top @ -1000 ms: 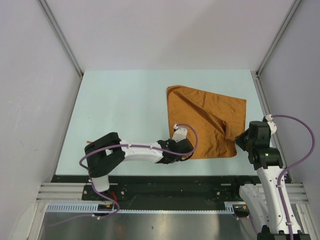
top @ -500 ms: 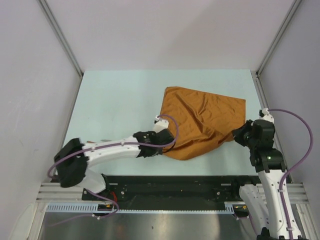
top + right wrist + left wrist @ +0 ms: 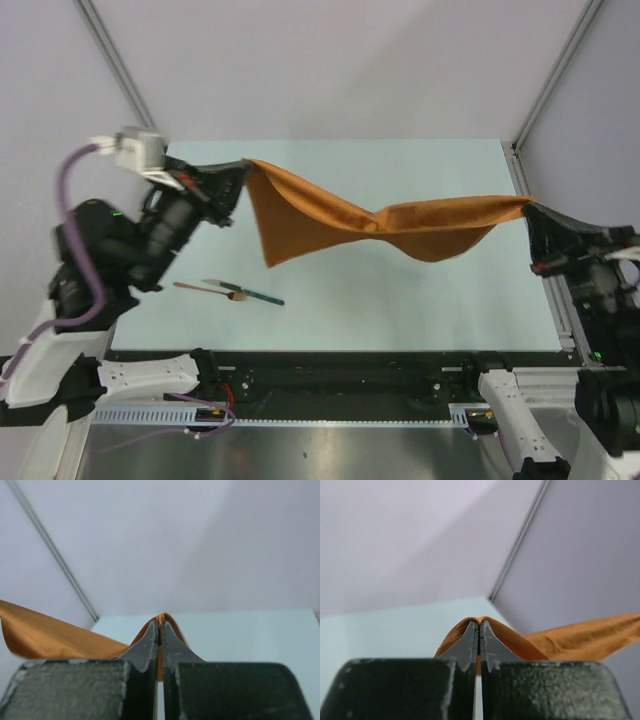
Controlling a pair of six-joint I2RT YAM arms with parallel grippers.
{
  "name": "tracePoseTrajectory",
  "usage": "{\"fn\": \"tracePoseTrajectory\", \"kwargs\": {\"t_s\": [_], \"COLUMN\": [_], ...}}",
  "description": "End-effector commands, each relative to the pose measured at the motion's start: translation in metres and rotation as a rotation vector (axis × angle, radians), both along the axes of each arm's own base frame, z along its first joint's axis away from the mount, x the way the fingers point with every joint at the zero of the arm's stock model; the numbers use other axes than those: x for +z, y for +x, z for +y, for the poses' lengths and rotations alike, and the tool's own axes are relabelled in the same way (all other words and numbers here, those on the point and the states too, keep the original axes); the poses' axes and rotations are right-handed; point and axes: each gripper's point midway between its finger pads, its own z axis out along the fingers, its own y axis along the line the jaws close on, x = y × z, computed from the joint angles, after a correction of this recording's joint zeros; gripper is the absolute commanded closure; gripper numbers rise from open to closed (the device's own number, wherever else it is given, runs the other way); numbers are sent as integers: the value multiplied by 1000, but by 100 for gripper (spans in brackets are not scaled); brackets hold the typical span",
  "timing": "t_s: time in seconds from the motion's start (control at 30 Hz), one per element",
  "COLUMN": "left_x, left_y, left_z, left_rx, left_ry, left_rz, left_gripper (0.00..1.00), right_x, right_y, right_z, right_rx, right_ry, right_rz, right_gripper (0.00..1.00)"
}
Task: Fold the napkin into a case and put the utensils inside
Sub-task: Flatten the napkin at the center of the board.
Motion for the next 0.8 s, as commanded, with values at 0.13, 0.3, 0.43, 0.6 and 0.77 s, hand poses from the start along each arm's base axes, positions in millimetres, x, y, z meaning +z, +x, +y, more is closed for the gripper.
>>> {"fn": "tracePoseTrajectory", "kwargs": {"t_s": [0.13,0.3,0.43,0.6,0.77], "left_x": [49,27,-23,-122,-203], "left_y": [-22,14,84,186,280], "left_z": [2,-13,-21,-64,-78], "left_rx": [-116,9,91,71,112], "left_ry": [10,100,160,281,313], "left_rz": [-161,-90,57,236,356], "left_gripper": [100,100,100,100,100], "right_x": [59,30,-35,-103,-202], "right_y": [-69,-13,57,143,247], "right_z": [6,-9,-18,-41,-64], "right_rx": [34,-50,-110,-242,-281], "right_ry": [-68,-58,-64,-85,-112], "right_rz": [-248,-110,84,207,368], "right_gripper": [100,100,100,100,100]}}
